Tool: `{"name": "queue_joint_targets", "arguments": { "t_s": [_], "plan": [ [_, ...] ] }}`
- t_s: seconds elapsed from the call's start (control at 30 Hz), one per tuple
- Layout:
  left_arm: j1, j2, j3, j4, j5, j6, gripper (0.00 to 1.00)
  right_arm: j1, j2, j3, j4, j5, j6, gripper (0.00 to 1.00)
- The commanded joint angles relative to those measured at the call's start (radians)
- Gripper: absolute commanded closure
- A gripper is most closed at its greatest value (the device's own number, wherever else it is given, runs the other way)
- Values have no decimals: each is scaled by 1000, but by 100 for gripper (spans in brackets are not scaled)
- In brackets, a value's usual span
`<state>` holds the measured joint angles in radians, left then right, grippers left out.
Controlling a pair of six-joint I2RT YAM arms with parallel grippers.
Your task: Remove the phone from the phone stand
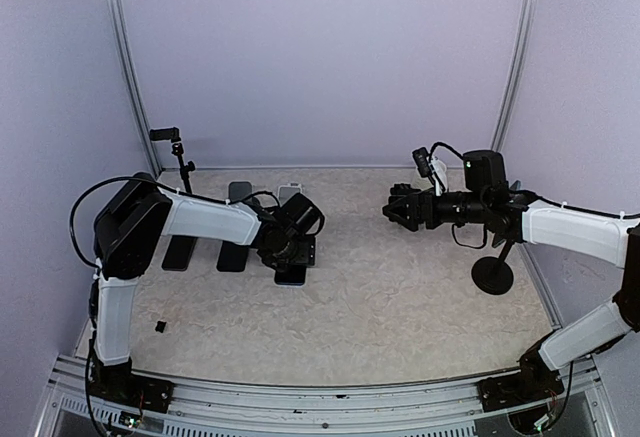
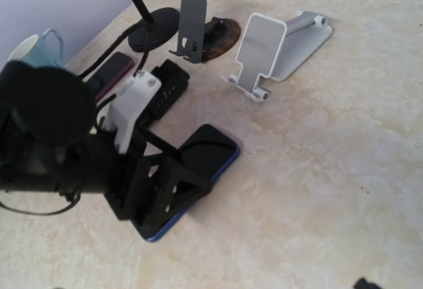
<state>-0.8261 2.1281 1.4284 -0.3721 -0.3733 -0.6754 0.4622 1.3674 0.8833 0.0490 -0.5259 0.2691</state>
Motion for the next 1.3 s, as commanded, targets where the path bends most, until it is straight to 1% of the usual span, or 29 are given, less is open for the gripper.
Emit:
{"name": "queue_joint_targets", "arguments": {
  "t_s": [0.0, 0.07, 0.2, 0.37, 0.43, 0.53, 0.57, 0.6, 0.77, 0.87, 1.07, 1.17, 1.27],
  "plan": [
    [49, 42, 14, 5, 23, -23, 24, 10, -7, -4, -5, 6, -13, 6],
    [64, 49, 25, 12, 33, -18, 26, 10, -4, -3, -5, 6, -14, 6],
    [85, 67, 53, 23, 52, 3, 29, 10, 4, 0, -5, 5, -14, 6],
    [73, 79, 80, 10, 53, 19, 27, 11, 10, 9, -9, 10, -18, 7],
    [72, 75, 76, 7, 55, 16, 21, 11, 15, 13, -8, 12, -20, 6],
    [71, 55, 68, 6, 53, 20, 6, 10, 26, 20, -9, 12, -22, 6],
    [71, 43, 65, 9, 53, 29, 2, 10, 30, 23, -9, 14, -24, 6],
    [71, 28, 62, 12, 51, 39, 1, 10, 35, 28, -11, 16, -25, 6],
    [74, -76, 36, 56, 43, 100, 1, 10, 60, 72, -31, 38, -36, 6],
    [77, -136, 14, 95, 46, 141, 1, 10, 89, 117, -67, 77, -41, 6],
    [74, -204, -4, 135, 80, 192, 1, 10, 146, 203, -135, 163, -66, 6],
    [62, -244, -49, 195, 122, 221, 1, 10, 126, 206, -137, 170, -64, 7],
    [49, -277, -82, 241, 161, 240, 1, 10, 68, 206, -167, 176, -54, 6]
  ]
}}
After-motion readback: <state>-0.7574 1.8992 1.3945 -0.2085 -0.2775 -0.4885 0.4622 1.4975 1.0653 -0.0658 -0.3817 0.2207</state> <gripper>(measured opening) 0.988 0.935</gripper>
